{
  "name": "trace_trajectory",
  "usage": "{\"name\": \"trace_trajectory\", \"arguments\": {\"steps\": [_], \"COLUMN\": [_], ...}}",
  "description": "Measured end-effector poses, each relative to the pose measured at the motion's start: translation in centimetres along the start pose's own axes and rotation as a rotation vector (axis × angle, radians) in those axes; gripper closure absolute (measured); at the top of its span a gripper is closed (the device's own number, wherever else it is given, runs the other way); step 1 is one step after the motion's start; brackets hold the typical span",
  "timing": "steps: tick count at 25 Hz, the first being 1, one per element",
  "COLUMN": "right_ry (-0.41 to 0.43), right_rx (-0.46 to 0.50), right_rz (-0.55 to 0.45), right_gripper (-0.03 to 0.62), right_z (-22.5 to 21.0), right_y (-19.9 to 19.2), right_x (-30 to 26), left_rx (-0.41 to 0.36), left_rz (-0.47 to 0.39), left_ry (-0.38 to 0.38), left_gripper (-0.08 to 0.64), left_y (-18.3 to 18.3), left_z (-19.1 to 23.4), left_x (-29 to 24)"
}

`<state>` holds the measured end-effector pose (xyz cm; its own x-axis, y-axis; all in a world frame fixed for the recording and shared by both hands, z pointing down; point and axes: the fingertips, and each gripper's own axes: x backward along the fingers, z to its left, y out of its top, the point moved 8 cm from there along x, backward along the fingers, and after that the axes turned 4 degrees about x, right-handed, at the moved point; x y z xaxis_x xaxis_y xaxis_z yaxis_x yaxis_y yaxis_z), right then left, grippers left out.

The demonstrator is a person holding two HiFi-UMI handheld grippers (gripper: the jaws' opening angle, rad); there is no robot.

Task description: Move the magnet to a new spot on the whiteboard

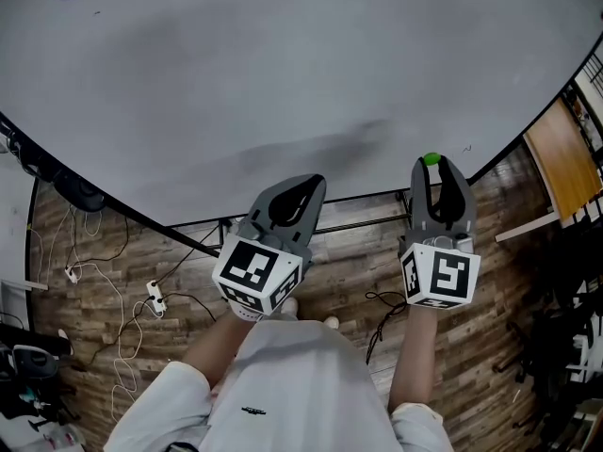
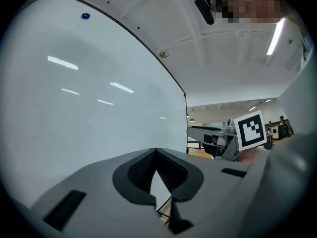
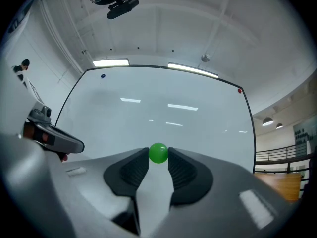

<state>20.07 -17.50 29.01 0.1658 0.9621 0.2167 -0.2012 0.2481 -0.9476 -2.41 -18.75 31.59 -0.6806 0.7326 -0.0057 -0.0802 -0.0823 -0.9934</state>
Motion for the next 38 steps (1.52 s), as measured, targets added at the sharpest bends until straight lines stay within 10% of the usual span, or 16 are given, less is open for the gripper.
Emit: {"name": "trace_trajectory", "arguments": {"steps": [38], "right_ry": [0.137], "right_rx": [-0.009], "right_rz": [-0.065], "right_gripper": [0.46], "right_z": [3.1], "right_y": [3.4], "right_x": [-3.4], "left_rx": [-0.039], "left_rz": [-0.041], "left_ry": [0.092], "left_gripper": [0.554], "left_y": [4.1], "left_z": [2.0], "left_x": [1.3]}}
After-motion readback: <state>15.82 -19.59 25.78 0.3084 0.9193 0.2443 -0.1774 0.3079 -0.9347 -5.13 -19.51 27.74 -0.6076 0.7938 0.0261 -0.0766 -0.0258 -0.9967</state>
